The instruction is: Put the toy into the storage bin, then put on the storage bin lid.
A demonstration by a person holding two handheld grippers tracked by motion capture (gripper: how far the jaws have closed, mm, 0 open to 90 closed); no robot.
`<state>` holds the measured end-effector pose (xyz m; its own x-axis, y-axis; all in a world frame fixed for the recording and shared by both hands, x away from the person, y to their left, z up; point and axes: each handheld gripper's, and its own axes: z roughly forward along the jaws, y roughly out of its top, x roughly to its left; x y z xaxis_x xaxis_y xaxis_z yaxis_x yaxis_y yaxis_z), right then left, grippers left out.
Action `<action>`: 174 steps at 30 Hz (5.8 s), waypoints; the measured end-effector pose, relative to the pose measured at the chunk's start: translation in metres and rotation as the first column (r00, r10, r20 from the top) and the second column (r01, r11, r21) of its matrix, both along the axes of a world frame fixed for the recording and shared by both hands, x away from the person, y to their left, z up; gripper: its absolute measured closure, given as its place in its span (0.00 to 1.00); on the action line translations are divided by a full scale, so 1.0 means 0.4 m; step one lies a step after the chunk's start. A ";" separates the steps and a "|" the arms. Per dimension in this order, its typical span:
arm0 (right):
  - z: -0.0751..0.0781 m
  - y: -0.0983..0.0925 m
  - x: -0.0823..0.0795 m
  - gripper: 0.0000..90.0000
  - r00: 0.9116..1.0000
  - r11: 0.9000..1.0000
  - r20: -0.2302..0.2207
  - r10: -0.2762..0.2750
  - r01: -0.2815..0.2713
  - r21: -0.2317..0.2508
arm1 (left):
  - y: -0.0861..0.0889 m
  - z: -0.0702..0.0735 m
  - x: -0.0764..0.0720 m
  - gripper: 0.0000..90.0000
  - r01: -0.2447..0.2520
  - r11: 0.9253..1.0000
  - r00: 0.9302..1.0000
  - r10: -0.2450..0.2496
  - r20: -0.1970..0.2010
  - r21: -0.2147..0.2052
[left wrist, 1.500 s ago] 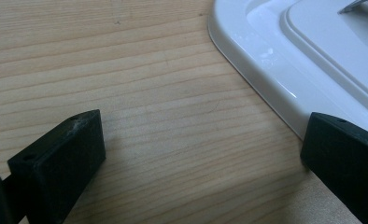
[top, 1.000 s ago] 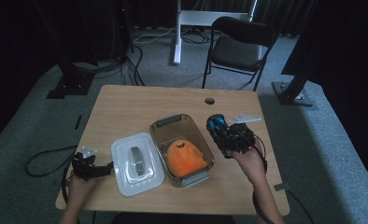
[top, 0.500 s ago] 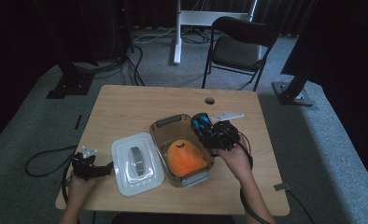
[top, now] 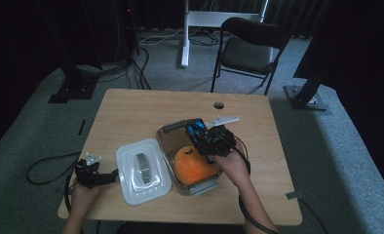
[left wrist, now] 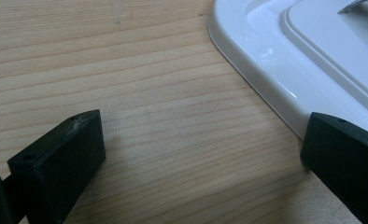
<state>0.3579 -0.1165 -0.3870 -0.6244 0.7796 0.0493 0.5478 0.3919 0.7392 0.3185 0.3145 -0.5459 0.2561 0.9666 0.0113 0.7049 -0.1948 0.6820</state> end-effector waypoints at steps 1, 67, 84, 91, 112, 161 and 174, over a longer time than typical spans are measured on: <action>0.000 0.004 0.000 0.30 1.000 1.000 0.001 0.000 0.000 0.007 | 0.000 0.000 0.000 0.00 0.000 1.000 1.000 0.000 0.000 0.000; -0.057 0.031 0.023 0.24 0.995 0.998 -0.100 0.006 0.001 0.069 | 0.000 0.000 0.000 0.00 -0.001 1.000 1.000 0.001 0.002 -0.002; -0.053 -0.060 0.020 0.15 0.997 0.995 0.001 -0.073 0.073 0.071 | 0.000 0.000 0.000 0.00 -0.001 1.000 1.000 0.001 0.001 -0.002; -0.065 -0.108 0.019 0.15 0.994 0.992 0.015 -0.110 0.109 0.059 | -0.001 -0.001 0.000 0.00 -0.002 1.000 1.000 0.002 0.003 -0.003; -0.150 -0.263 0.001 0.13 0.977 0.977 0.028 -0.212 0.210 0.045 | -0.001 0.000 -0.001 0.00 -0.001 1.000 1.000 0.001 -0.001 0.000; -0.377 -0.434 -0.103 0.13 0.927 0.928 0.080 -0.365 0.370 -0.048 | 0.007 0.004 -0.009 0.00 -0.022 1.000 1.000 0.023 -0.004 0.017; -0.392 -0.434 -0.099 0.13 0.930 0.927 0.069 -0.361 0.366 -0.079 | 0.034 0.042 -0.047 0.00 -0.046 0.999 0.999 0.046 0.019 -0.012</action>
